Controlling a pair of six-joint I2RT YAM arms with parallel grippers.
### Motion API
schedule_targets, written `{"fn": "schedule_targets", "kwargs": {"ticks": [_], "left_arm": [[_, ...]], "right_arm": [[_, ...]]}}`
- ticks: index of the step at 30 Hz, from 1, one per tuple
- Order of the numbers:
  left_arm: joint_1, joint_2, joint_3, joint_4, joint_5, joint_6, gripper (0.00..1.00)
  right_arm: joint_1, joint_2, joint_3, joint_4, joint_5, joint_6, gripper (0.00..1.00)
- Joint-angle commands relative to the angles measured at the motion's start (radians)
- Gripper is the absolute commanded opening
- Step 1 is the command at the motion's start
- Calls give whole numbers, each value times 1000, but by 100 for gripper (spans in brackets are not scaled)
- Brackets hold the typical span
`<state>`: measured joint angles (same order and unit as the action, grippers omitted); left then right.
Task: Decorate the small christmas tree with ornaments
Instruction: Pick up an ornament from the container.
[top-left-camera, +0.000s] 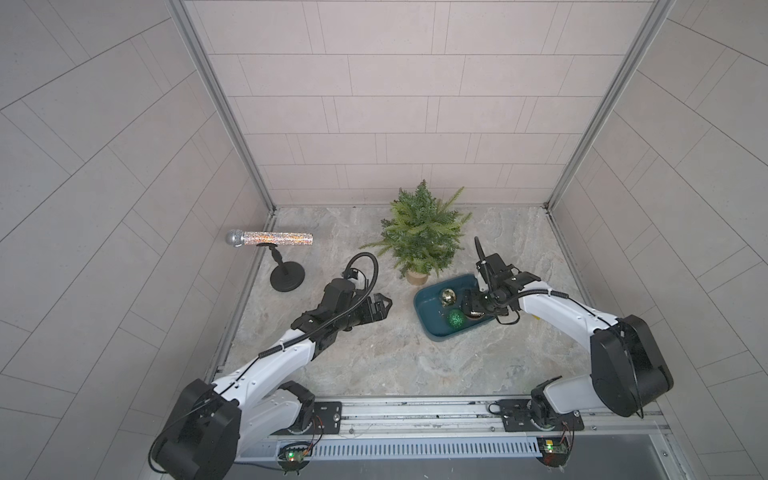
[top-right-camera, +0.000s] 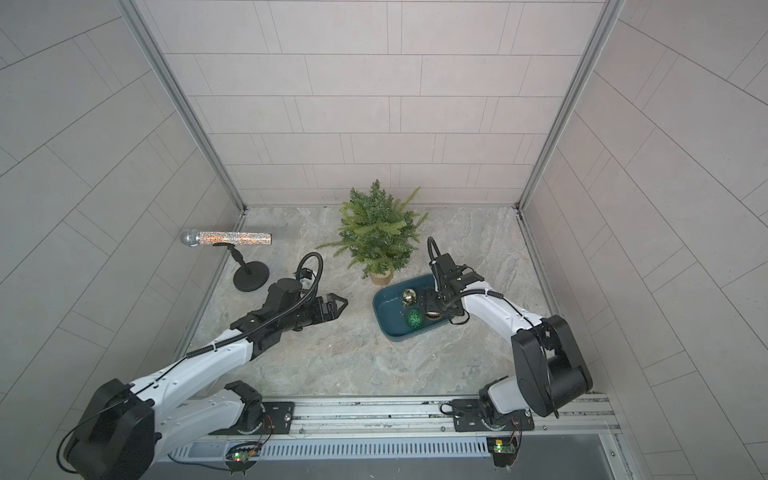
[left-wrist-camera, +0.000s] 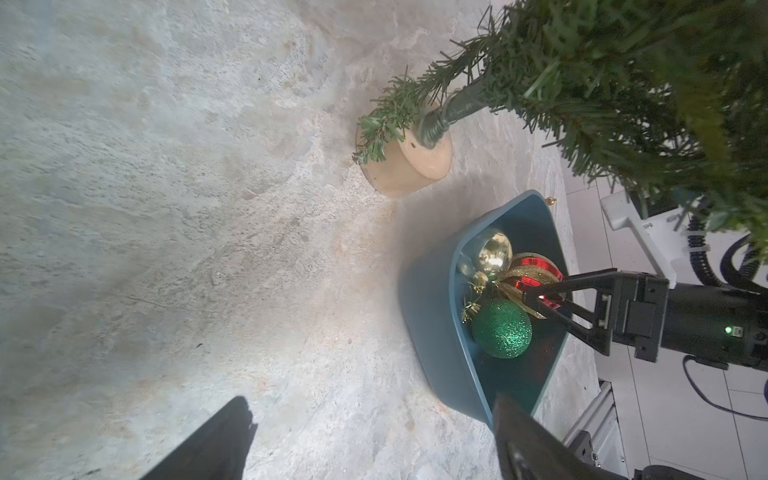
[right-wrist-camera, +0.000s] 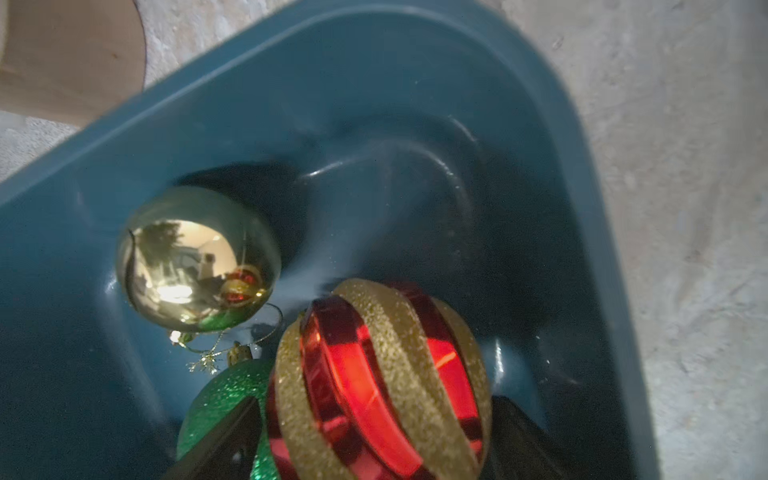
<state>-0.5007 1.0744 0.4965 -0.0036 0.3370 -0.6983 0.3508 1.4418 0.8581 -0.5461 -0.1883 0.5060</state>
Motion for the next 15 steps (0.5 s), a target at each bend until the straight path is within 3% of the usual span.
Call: {"fn": "schedule_targets", "kwargs": {"ticks": [1,6,10,15], "left_arm": [[-5,5,11,36,-1,3,95],[-6,11,8,47,5,-6,95],[-7,7,4,51,7,-17,95],[-17,-13,1,53,8,-20,95]], "right_arm": [[5,31,5,22,-10,16,88],[5,66,-15,69,-13,22,86],[6,80,-18,96,-20,31,79],[5,35,-21,102,-10,25,74]]}}
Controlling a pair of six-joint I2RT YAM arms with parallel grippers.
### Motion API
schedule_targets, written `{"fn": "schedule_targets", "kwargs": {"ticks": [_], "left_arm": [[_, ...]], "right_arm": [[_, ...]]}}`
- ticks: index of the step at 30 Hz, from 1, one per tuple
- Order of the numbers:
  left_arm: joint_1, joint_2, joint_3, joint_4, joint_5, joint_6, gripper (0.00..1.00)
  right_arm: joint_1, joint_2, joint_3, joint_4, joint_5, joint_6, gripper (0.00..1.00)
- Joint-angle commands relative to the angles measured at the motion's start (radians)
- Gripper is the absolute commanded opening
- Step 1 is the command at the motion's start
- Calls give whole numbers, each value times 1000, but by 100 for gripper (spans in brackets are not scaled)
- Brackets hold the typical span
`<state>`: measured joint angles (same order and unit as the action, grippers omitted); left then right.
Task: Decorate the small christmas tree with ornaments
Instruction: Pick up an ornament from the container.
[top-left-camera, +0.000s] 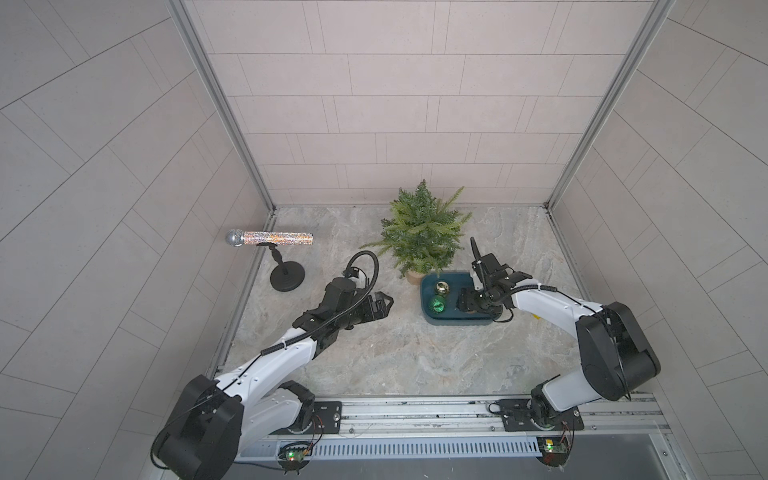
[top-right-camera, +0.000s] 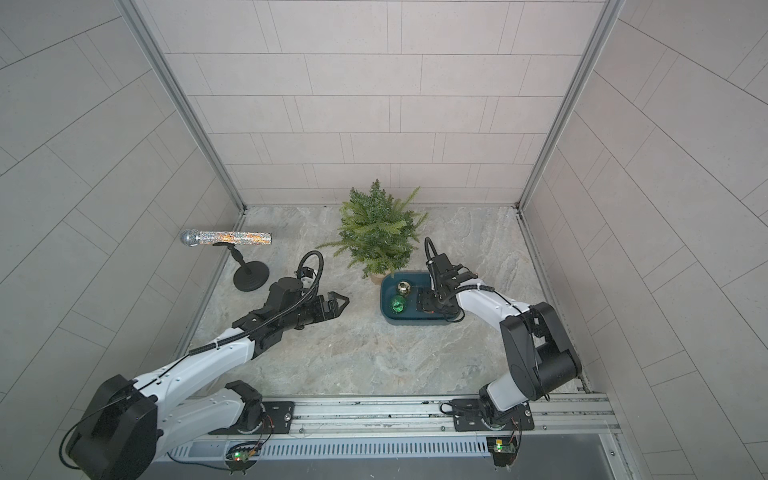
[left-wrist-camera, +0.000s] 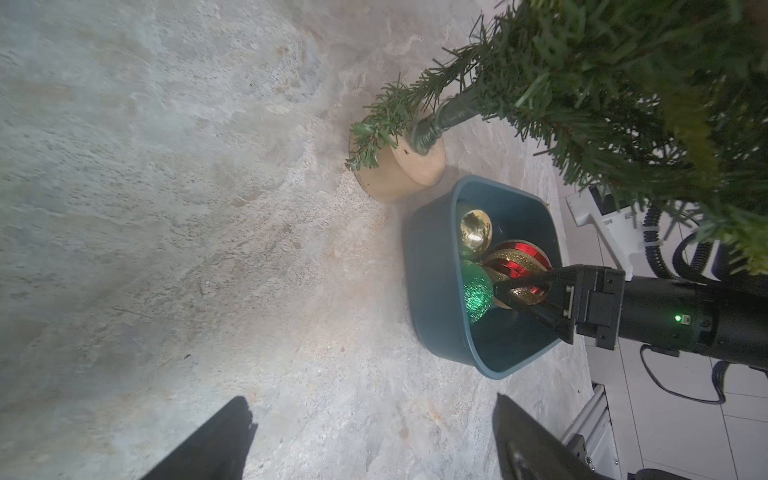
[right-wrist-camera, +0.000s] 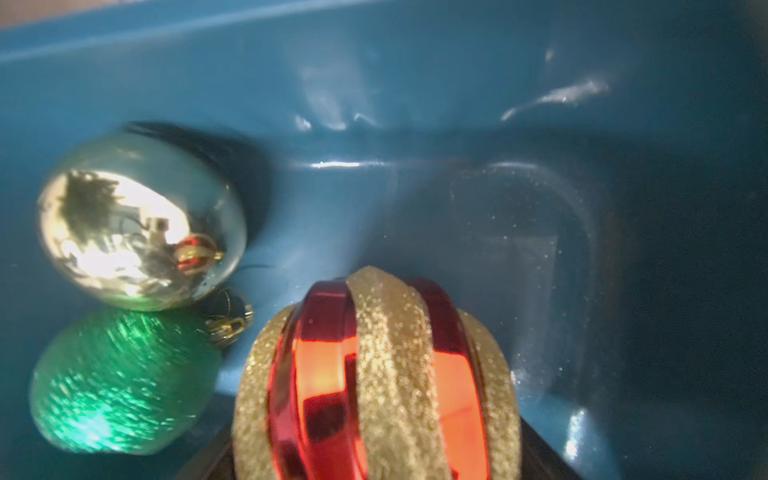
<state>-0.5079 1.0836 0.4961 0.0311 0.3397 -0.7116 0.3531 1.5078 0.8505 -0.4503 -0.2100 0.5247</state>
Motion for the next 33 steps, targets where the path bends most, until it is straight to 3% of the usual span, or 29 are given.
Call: {"fn": "schedule_targets", "kwargs": {"ticks": [1,11,16,25,33], "left_arm": [[-12,-30,2,18,7,-8,94],[-26,-115,81,-15,61,-34,82],[-50,-153,143,-17,88,-35,74],[-156,-215,235,-16,81,-19,63],[-307,-193,329,-78,-24,114,59]], "right_arm": [[3,-52,-11,0,12,3,74],[2,-418,6,-129,-36,-20,73],[-3,-571,56,-206,-157,-40,73],[-1,-641,140,-180,-453,32,72],[6,-613,231,-179,-538,85,71]]}}
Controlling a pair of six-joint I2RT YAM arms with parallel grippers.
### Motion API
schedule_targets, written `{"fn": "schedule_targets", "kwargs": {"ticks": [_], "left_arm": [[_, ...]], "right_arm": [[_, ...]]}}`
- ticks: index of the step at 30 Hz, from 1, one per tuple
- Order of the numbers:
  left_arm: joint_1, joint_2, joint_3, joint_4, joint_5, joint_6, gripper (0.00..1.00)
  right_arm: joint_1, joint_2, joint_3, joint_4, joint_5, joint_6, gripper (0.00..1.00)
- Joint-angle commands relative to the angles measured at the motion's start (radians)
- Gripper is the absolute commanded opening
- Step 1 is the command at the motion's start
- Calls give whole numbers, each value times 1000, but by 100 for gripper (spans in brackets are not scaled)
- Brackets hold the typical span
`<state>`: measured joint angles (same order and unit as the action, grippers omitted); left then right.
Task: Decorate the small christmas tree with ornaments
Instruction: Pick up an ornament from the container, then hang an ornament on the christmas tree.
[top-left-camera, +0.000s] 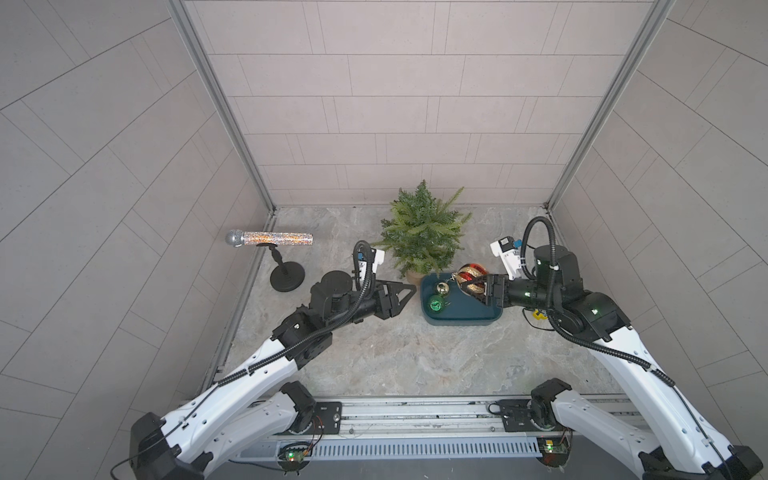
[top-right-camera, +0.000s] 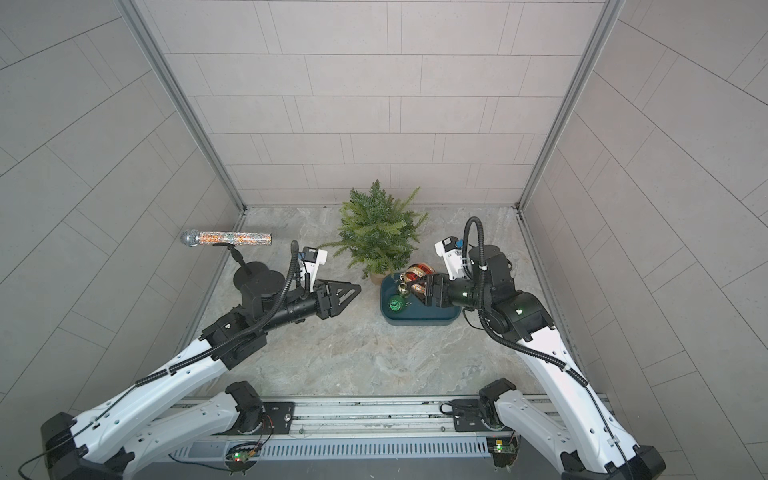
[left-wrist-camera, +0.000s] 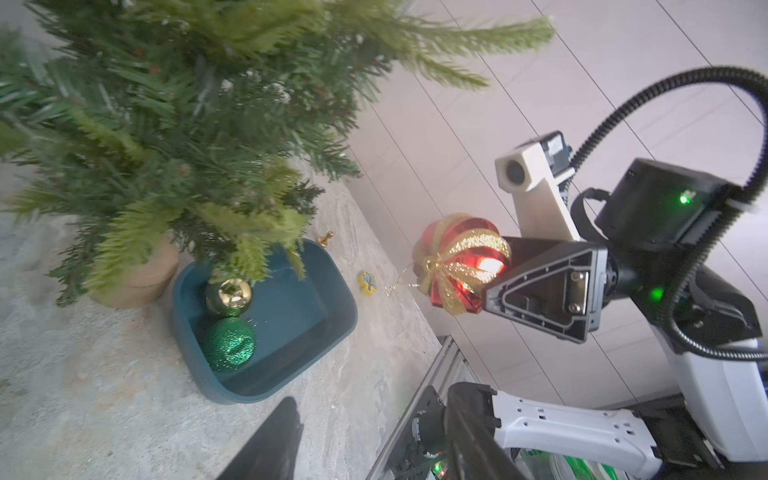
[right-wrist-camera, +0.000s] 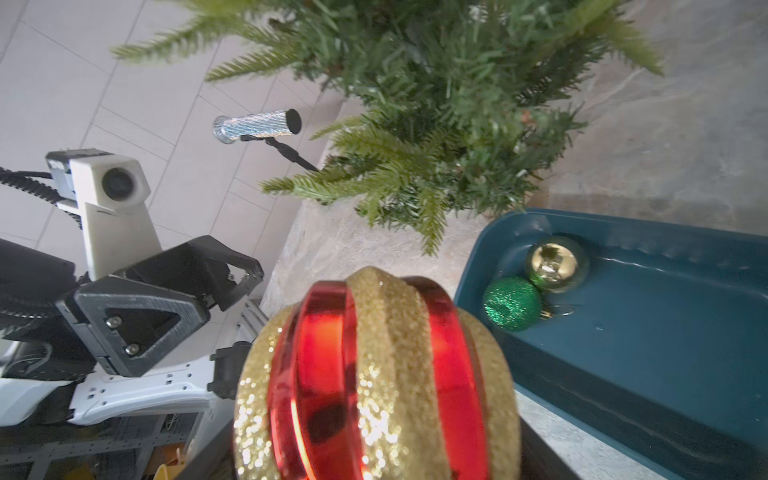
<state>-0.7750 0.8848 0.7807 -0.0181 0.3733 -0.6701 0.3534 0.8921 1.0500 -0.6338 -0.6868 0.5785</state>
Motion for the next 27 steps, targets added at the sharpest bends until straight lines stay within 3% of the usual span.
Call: {"fn": "schedule_targets", "kwargs": {"ticks": [1,9,16,22,27], "left_arm": [[-67,12,56,-45,-93,97,59],[-266,76,156,-102,-380,282,63],[-356,158,219,-93,-535,401,66],[-377,192,206,-18,-587,473,68],[-379,192,198,21,-596,490,58]], "right_arm": [[7,3,38,6,-67,38,71],[15,-2,57,17,-119,79,71],[19,-17,42,55,-167,121,70],[21,-28,35,81,-202,141,70],[22,-35,31,86,-220,146,70]]}}
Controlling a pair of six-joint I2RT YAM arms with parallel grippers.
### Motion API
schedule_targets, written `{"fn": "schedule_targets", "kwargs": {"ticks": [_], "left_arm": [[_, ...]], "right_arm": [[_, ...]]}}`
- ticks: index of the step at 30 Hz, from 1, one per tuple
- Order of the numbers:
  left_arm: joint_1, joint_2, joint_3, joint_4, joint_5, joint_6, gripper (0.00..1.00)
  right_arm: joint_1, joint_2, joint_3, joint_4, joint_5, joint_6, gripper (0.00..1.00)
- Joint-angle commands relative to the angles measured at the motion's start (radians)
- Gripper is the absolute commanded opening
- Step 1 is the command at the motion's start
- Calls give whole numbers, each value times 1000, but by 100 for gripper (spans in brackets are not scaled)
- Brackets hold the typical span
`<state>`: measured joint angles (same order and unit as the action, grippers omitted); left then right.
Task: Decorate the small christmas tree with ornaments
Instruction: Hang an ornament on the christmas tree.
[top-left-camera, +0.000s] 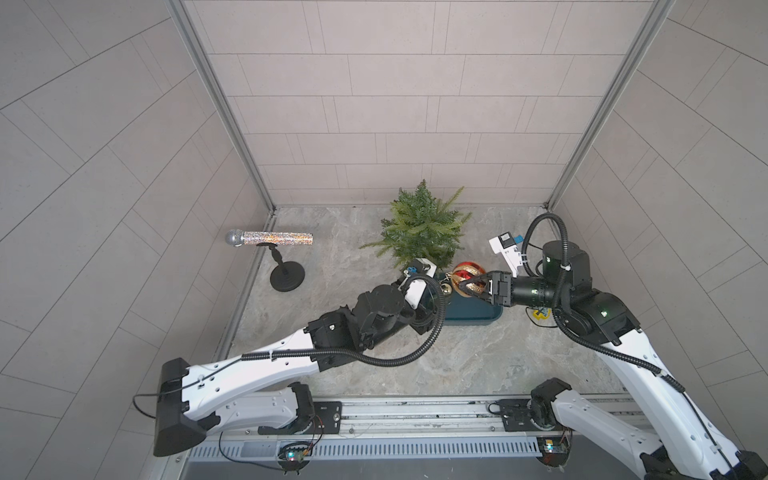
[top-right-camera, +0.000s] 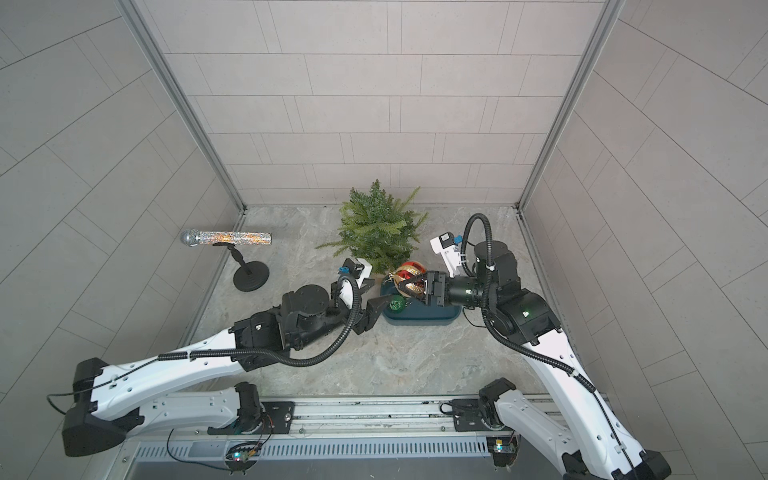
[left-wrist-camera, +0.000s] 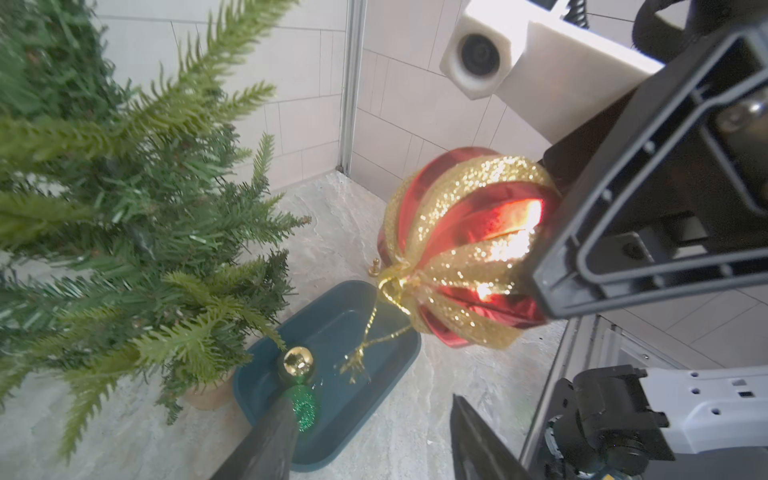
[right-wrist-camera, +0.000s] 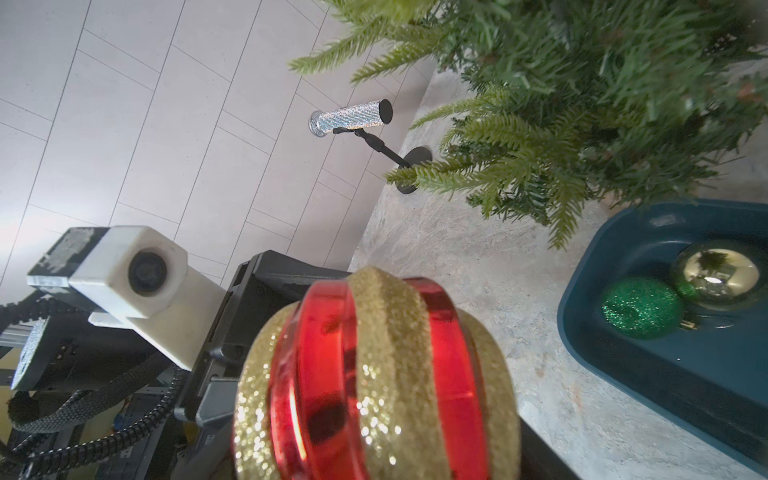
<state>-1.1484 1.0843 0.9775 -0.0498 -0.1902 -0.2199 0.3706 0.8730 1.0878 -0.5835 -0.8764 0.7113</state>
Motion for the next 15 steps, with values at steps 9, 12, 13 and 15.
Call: {"fn": "schedule_targets", "kwargs": {"ticks": [9,12,13,15], "left_arm": [[-5,23,21,39,-10,60,27],[-5,18,19,39,4,60,14],[-6,14,17,39,9,60,8],[-4,4,13,36,13,58,2]], "right_arm": [[5,-17,-32,80,-52,42,69],[5,-18,-38,80,-53,39,69],[5,-18,-40,80,-52,39,69],[5,-14,-42,83,-52,40,69]]}}
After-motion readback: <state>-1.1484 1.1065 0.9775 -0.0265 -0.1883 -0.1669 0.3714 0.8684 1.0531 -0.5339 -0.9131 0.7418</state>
